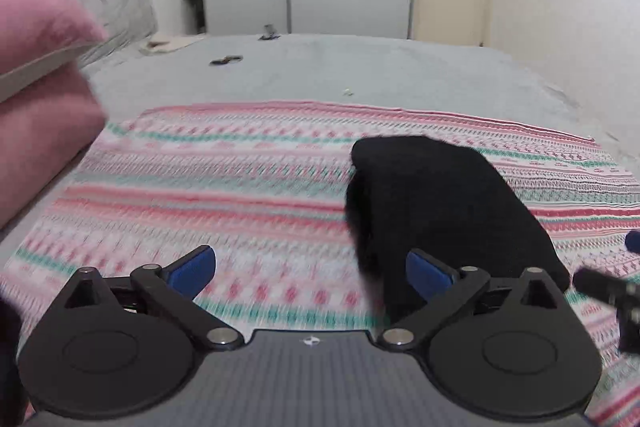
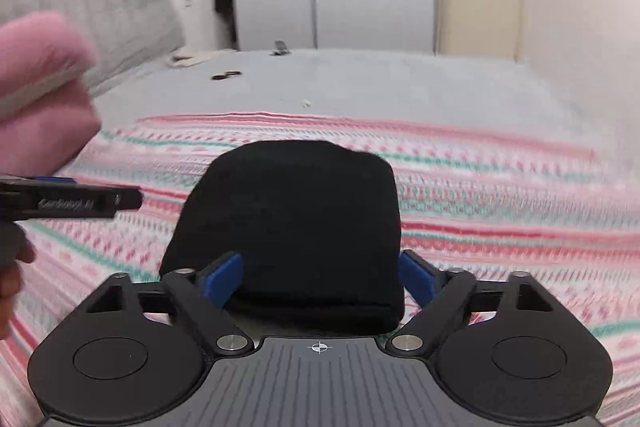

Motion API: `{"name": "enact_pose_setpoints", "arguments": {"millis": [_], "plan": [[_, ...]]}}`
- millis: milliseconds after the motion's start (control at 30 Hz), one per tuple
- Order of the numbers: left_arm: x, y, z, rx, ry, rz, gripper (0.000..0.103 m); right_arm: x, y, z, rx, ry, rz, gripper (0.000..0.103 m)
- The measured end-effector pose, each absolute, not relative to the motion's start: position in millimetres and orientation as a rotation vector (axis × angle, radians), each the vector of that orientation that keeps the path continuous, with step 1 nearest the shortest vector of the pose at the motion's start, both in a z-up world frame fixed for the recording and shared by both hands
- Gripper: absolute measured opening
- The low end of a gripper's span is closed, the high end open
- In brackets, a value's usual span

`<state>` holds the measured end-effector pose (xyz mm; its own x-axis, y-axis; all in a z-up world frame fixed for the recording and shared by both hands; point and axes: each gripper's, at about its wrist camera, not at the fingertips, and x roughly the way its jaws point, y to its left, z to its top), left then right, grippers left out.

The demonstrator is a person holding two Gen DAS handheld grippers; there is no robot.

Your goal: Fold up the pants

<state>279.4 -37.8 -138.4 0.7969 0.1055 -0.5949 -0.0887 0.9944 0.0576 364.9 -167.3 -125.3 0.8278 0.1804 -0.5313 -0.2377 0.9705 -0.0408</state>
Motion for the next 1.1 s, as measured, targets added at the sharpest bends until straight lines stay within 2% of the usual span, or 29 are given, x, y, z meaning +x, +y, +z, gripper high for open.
{"name": "enact_pose_setpoints", "arguments": {"millis": [133, 233, 400, 533, 733, 1100], "plan": [[242, -40, -146, 0.037, 0.658, 0.096, 0.103, 341, -166, -112, -0.068, 0.529, 0.203, 0.09], [218, -43, -154, 0.025, 0.662, 0.098, 0.103, 315, -168, -106, 0.017, 0.5, 0.212, 0.099], [194, -49, -164, 0.051, 0.649, 0.067, 0.103, 273, -161, -120, 0.101, 0.511, 0.194, 0.1], [190, -48, -173, 0.072, 0.647, 0.051, 0.103, 251, -153, -134, 0.054, 0.524, 0.161, 0.101], [194, -46, -178, 0.066, 0.662, 0.055, 0.103, 249, -154, -148, -0.076, 0.495, 0.125, 0.103], [192, -57, -186, 0.073, 0.701, 0.007, 0.103, 260, -153, -164, -0.053, 0.542, 0.108, 0.103]]}}
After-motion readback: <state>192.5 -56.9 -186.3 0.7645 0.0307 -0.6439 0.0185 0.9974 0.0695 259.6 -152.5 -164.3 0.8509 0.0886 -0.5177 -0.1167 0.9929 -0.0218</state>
